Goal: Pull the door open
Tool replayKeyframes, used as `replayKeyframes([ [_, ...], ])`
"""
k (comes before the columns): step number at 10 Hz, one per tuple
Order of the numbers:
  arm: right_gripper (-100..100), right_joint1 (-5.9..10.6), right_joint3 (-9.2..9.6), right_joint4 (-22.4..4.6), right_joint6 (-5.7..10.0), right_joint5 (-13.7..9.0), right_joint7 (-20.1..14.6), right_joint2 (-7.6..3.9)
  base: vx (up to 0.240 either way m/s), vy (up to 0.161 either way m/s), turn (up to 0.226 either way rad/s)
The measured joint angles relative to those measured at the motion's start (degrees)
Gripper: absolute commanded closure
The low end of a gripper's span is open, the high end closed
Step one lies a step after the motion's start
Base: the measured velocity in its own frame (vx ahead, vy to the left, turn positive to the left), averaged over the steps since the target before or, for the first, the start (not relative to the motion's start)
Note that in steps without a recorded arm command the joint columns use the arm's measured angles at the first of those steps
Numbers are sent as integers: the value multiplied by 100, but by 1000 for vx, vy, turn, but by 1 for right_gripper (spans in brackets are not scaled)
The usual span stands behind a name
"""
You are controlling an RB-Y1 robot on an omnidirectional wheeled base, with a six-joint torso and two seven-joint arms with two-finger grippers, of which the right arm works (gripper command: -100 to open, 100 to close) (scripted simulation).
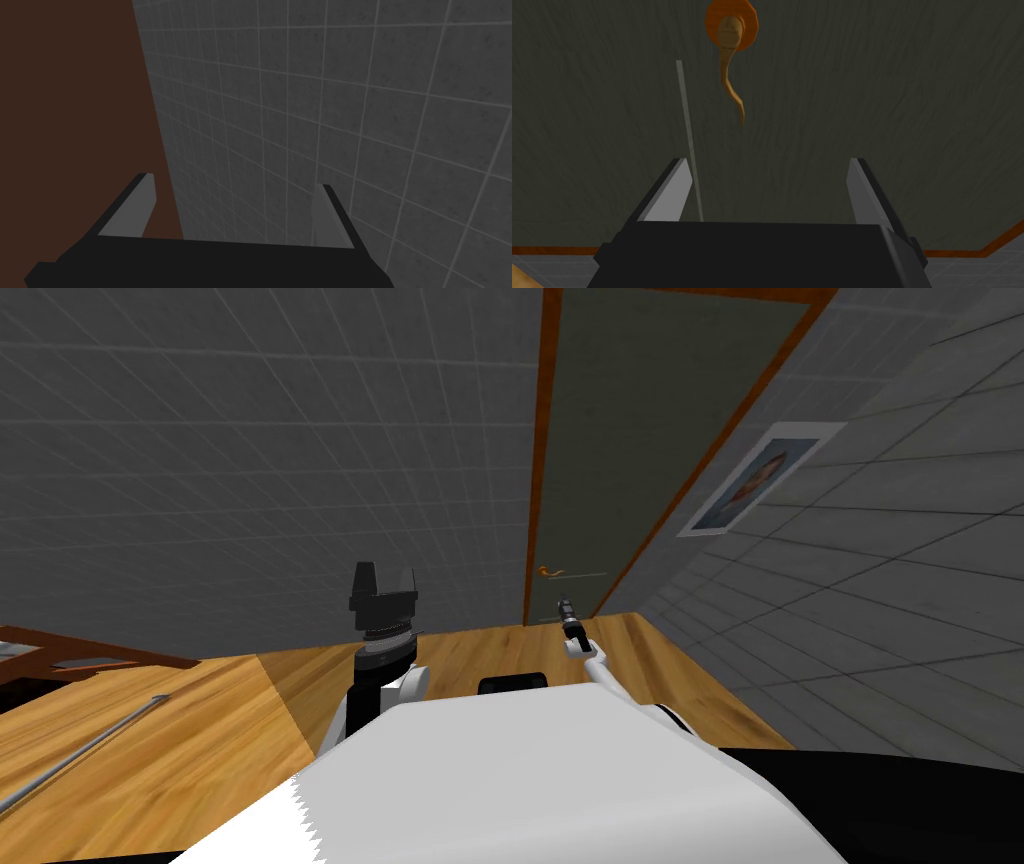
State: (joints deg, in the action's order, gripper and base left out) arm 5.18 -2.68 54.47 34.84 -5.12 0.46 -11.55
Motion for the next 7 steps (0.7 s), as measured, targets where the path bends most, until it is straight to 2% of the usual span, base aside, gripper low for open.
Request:
replayKeyframes([
  [7,-100,372,-51,-805,117,-129,-76,-100,66,-81,109],
])
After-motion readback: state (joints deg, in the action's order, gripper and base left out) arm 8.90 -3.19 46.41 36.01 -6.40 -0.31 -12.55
